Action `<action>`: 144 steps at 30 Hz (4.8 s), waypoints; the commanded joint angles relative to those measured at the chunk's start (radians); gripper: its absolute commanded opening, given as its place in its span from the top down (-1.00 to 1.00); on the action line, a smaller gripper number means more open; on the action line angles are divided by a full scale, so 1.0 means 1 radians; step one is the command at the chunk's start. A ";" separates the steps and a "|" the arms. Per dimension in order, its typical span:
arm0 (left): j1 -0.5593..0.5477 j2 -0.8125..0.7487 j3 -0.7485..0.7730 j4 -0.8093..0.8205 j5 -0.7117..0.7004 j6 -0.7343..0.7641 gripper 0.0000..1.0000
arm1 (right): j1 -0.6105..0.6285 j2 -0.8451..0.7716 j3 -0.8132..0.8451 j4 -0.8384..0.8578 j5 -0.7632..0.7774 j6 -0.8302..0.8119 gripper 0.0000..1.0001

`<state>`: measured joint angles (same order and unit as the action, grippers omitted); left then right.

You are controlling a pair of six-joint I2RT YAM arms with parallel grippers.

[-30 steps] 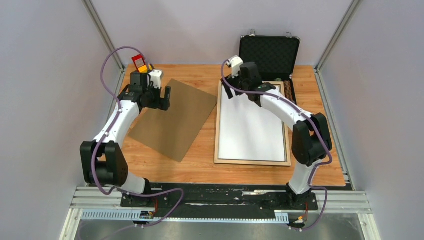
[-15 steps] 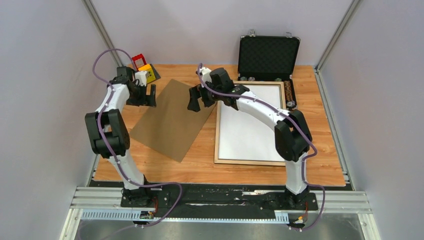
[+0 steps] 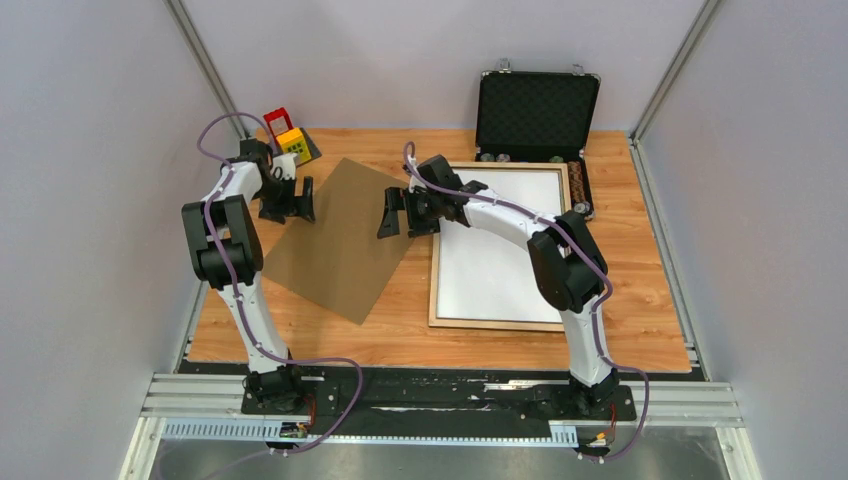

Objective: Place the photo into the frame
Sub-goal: Turn over the photo frame item at the center of the board.

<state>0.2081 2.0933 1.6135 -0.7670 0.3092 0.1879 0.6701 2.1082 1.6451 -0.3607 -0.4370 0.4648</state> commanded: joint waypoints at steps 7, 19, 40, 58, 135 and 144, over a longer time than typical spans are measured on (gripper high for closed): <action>0.008 -0.050 -0.065 0.008 0.071 0.015 -1.00 | 0.004 -0.003 -0.098 0.042 -0.001 0.175 -1.00; 0.014 -0.080 -0.118 0.020 0.075 0.024 -1.00 | 0.015 0.086 -0.069 0.041 0.012 0.167 -1.00; 0.048 -0.223 -0.347 0.024 0.138 0.081 -1.00 | 0.025 0.142 0.045 -0.042 0.091 0.081 -0.99; 0.074 -0.304 -0.279 0.137 0.005 -0.049 -1.00 | 0.027 0.090 0.035 -0.064 0.217 -0.010 -1.00; 0.071 -0.560 -0.214 -0.265 0.855 0.062 -0.81 | 0.002 0.176 0.067 0.074 -0.293 -0.018 -0.99; 0.006 -0.592 -0.250 -0.212 0.864 0.024 -0.80 | -0.017 0.199 0.041 0.164 -0.533 -0.044 -0.94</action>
<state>0.3008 1.5177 1.3952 -0.9173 1.0603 0.2775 0.6144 2.2616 1.7000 -0.3374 -0.7620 0.4389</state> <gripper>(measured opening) 0.906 0.975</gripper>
